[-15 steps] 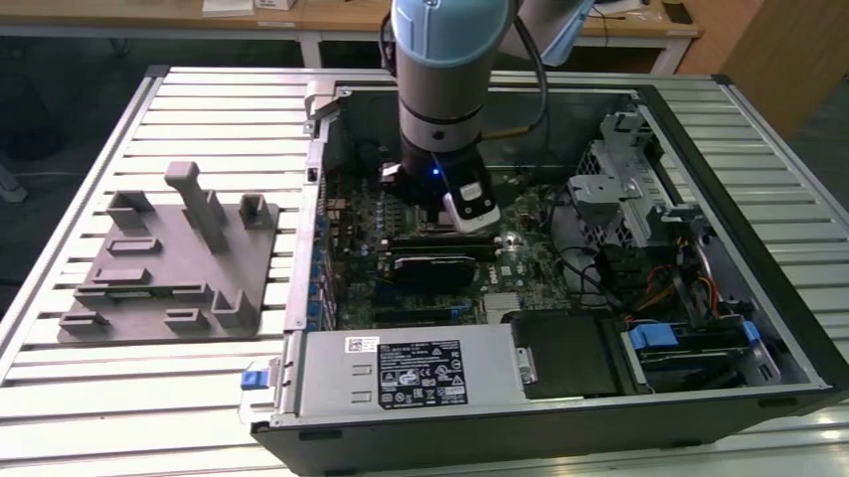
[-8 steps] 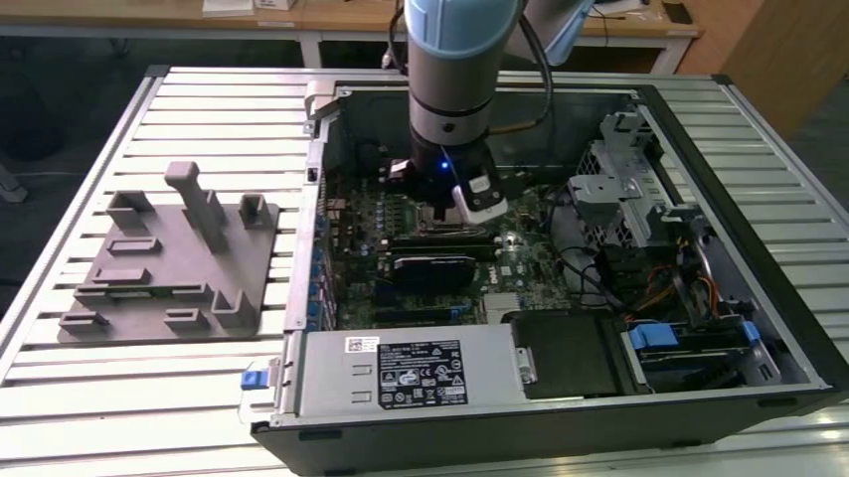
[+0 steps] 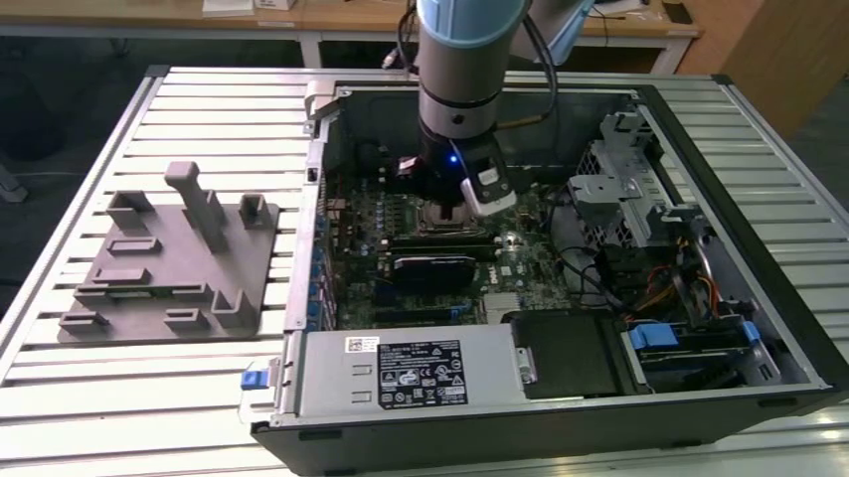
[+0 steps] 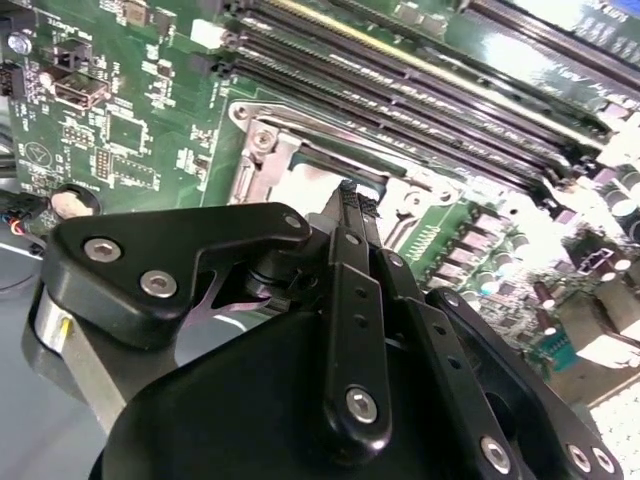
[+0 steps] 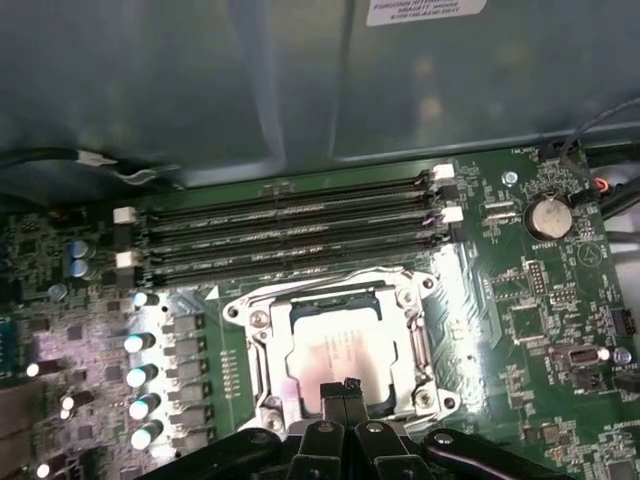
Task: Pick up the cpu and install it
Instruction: 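Install the second cpu locking lever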
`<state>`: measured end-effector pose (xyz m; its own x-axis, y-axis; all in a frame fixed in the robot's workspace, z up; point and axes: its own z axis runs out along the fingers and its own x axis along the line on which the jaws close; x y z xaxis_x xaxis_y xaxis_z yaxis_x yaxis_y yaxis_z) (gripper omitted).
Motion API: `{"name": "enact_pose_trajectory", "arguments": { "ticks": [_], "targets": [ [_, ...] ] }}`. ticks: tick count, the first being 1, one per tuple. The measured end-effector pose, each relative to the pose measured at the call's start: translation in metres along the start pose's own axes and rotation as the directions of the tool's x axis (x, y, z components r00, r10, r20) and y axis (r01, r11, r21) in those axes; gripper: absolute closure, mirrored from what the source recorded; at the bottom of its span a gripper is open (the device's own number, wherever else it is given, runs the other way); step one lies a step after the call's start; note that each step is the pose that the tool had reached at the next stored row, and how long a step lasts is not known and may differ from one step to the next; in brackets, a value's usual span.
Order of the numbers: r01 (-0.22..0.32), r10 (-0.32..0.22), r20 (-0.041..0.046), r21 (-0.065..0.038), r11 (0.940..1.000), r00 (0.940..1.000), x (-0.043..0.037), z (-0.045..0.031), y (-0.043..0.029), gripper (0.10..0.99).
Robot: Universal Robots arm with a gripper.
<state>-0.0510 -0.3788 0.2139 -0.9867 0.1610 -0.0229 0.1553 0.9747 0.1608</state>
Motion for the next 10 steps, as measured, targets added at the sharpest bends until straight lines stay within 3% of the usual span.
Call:
{"name": "enact_pose_trajectory", "arguments": {
  "ticks": [4, 10],
  "targets": [
    [0.0, -0.001, 0.0019, 0.012, 0.9999, 1.0, -0.0009, 0.0023, 0.0091, 0.98],
    [0.001, -0.001, 0.0021, 0.013, 0.9999, 1.0, -0.0006, 0.0027, 0.0109, 0.98]
  ]
}}
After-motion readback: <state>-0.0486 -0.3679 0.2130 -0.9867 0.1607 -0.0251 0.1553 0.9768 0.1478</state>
